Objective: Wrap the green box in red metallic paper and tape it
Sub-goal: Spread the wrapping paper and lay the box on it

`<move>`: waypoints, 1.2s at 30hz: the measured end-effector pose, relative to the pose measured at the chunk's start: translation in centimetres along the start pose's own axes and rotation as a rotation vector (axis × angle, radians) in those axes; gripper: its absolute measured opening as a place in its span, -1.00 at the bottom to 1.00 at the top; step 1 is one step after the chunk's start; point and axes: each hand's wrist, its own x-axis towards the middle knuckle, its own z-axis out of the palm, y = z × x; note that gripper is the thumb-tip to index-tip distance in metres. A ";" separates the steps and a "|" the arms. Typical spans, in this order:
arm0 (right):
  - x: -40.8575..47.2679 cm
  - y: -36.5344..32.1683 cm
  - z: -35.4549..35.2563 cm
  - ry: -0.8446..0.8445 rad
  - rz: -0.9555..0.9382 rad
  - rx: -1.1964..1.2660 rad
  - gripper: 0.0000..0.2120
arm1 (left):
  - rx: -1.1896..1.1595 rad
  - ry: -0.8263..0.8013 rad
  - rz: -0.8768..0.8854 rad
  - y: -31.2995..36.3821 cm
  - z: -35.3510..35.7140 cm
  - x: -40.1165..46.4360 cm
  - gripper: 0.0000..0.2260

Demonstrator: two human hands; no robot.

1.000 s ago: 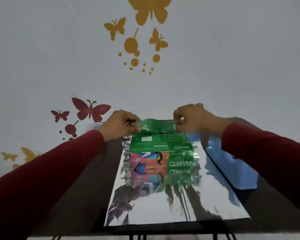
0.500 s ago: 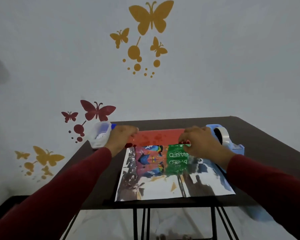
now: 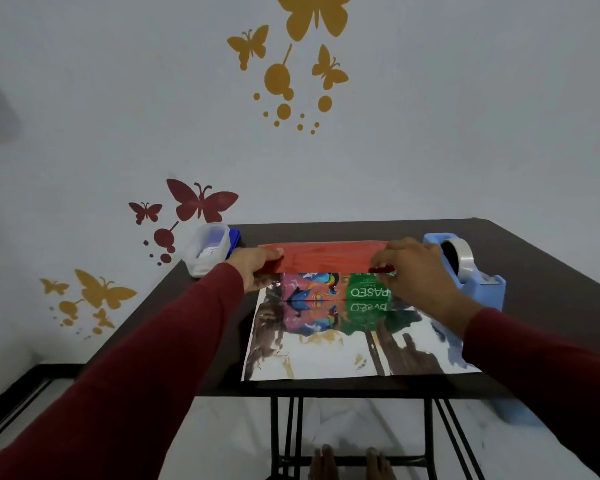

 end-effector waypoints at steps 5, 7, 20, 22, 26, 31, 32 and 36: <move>0.0 0.0 -0.3 -0.013 -0.014 0.015 -0.76 | -0.045 0.017 0.032 -0.4 0.3 -0.2 -0.76; 0.0 0.0 -0.5 -0.011 -0.026 0.014 -0.78 | -0.067 0.041 0.029 -0.7 0.1 0.0 -0.73; -0.8 0.6 -0.1 0.086 -0.040 -0.010 -0.87 | 1.227 0.077 1.270 -2.8 1.4 -2.3 -0.64; -1.0 0.6 0.0 0.114 -0.036 -0.031 -0.87 | 1.197 0.101 1.336 -3.3 1.2 -2.4 -0.74; -1.4 0.6 0.2 0.132 -0.052 -0.091 -0.85 | 1.228 0.185 1.478 -4.3 0.7 -2.5 -0.79; -1.9 0.5 0.5 0.179 -0.096 -0.163 -0.80 | 1.338 0.211 1.693 -5.0 0.5 -2.5 -0.66; -2.0 0.6 0.6 0.182 -0.103 -0.178 -0.79 | 1.362 0.210 1.713 -5.2 0.5 -2.4 -0.66; -2.2 0.5 1.0 0.168 -0.110 -0.228 -0.78 | 1.403 0.206 1.710 -5.7 0.1 -2.8 -0.60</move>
